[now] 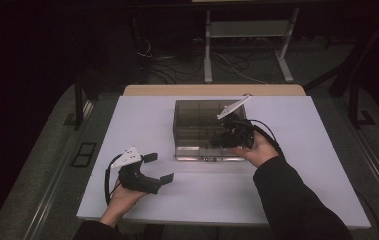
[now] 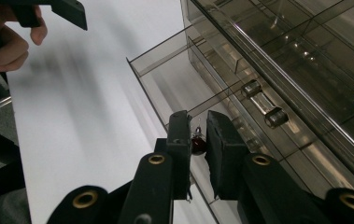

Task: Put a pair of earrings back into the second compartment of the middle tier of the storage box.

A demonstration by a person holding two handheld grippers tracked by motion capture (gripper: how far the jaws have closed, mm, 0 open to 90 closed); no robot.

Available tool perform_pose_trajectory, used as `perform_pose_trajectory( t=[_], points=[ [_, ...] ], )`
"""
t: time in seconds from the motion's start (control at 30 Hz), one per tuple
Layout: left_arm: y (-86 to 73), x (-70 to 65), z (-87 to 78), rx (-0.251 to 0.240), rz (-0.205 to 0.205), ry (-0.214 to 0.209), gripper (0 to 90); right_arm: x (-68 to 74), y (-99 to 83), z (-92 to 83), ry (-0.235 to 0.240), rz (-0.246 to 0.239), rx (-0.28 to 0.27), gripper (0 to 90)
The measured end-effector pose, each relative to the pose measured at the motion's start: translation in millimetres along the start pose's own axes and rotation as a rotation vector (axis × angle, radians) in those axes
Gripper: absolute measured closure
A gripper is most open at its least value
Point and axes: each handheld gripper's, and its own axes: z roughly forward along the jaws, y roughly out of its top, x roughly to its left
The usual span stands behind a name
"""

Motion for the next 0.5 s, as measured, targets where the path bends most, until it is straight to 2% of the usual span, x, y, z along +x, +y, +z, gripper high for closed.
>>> perform_pose_trajectory(
  t=[0.5],
  points=[
    [0.1,-0.1,1.0,0.002,0.003,-0.004,0.0,-4.7,3.1,30.1,0.001,-0.005,0.017,78.5]
  ],
)
